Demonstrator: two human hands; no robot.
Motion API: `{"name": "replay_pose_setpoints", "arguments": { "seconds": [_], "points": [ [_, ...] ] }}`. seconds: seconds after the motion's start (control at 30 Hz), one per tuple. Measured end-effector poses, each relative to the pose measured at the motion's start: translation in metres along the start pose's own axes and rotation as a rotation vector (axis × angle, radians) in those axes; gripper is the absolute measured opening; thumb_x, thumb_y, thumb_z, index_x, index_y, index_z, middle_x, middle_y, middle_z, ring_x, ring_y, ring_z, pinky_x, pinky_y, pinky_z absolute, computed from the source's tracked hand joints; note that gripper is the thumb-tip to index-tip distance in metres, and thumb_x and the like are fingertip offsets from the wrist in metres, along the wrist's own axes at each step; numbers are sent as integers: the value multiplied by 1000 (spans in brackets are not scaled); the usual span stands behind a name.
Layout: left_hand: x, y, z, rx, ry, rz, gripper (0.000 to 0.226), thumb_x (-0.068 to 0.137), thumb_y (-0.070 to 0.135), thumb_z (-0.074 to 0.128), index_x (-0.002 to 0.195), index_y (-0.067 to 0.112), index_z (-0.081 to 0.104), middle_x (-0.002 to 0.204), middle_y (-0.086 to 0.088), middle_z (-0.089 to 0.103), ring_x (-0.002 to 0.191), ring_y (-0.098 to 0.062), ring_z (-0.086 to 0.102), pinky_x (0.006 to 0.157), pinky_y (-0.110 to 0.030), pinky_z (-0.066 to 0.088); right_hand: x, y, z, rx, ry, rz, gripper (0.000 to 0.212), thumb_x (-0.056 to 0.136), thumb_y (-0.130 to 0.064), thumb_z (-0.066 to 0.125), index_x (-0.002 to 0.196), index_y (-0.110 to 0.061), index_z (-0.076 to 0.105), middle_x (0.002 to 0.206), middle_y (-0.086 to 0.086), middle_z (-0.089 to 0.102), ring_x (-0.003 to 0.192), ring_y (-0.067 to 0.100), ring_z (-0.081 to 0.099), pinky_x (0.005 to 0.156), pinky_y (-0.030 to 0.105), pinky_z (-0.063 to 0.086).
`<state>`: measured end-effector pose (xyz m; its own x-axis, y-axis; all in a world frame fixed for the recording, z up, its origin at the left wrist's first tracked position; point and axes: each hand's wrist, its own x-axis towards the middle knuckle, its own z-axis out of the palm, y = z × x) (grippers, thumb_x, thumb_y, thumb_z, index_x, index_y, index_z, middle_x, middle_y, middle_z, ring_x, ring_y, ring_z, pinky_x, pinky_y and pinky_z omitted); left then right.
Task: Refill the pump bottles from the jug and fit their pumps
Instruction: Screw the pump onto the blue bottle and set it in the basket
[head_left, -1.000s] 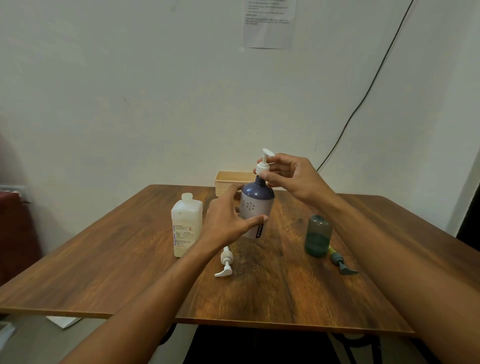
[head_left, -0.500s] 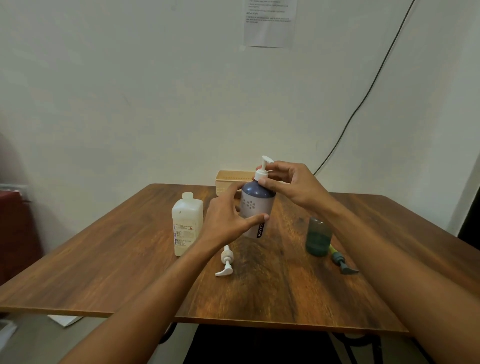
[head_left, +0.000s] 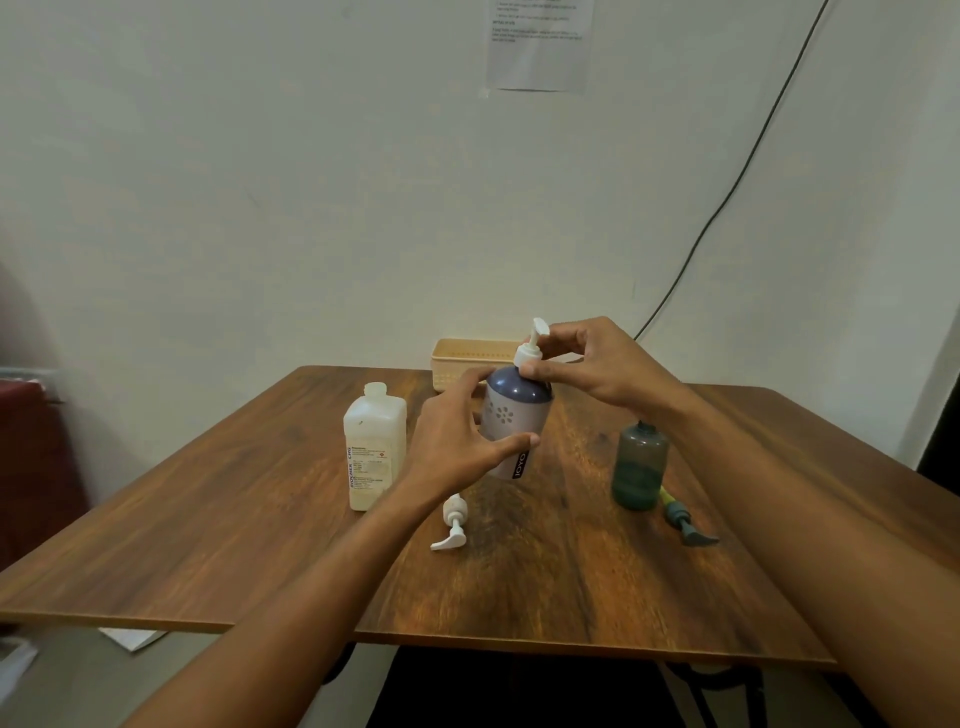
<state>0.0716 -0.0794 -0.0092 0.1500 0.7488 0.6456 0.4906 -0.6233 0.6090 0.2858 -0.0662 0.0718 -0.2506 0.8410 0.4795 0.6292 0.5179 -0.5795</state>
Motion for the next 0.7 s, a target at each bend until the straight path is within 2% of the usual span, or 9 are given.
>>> {"name": "replay_pose_setpoints", "arguments": {
  "seconds": [0.07, 0.17, 0.37, 0.47, 0.53, 0.6, 0.7],
  "points": [
    [0, 1, 1, 0, 3, 7, 92, 66, 61, 88, 144, 26, 51, 134, 3, 66, 111, -14, 66, 90, -36, 61, 0, -3, -4, -18, -11, -9, 34, 78, -58, 82, 106, -40, 79, 101, -28, 78, 102, -15, 68, 81, 15, 46],
    [-1, 3, 3, 3, 5, 18, 92, 67, 62, 87, 144, 26, 50, 133, 3, 66, 111, -14, 65, 90, -35, 61, 1, -3, -5, -9, -2, -28, 31, 78, -57, 84, 101, -36, 81, 100, -27, 78, 100, -9, 70, 80, 16, 49],
    [-2, 2, 3, 2, -17, 15, 93, 67, 60, 88, 146, 27, 49, 135, 3, 65, 111, -14, 66, 90, -36, 61, -2, -2, -14, 36, -103, -12, 29, 89, -42, 82, 115, -29, 82, 110, -19, 80, 109, -8, 69, 91, 19, 49],
    [-3, 1, 2, 0, -29, 27, 93, 68, 59, 88, 146, 27, 49, 134, 3, 66, 108, -12, 66, 88, -34, 62, -2, -6, -21, 44, -185, -5, 34, 94, -39, 78, 124, -22, 80, 118, -11, 80, 116, 2, 69, 103, 28, 50],
    [-3, 1, 1, 1, -35, 29, 93, 68, 58, 88, 146, 27, 49, 133, 3, 66, 105, -12, 66, 87, -34, 62, -1, -8, -23, 14, -229, -20, 34, 96, -38, 76, 126, -21, 79, 121, -9, 79, 119, 6, 68, 106, 33, 49],
    [-3, 0, 1, -5, -41, 28, 92, 68, 58, 88, 145, 26, 50, 134, 3, 66, 107, -13, 66, 87, -34, 62, -2, -9, -23, -19, -231, -34, 32, 95, -37, 77, 123, -22, 79, 119, -11, 79, 116, 3, 69, 105, 32, 50],
    [-4, 1, 2, -17, -36, 34, 92, 67, 60, 88, 145, 27, 50, 133, 5, 66, 107, -11, 66, 86, -33, 62, -3, -8, -19, -18, -152, -51, 23, 88, -39, 84, 108, -27, 82, 106, -15, 80, 106, -1, 71, 94, 26, 52]
  ]
}}
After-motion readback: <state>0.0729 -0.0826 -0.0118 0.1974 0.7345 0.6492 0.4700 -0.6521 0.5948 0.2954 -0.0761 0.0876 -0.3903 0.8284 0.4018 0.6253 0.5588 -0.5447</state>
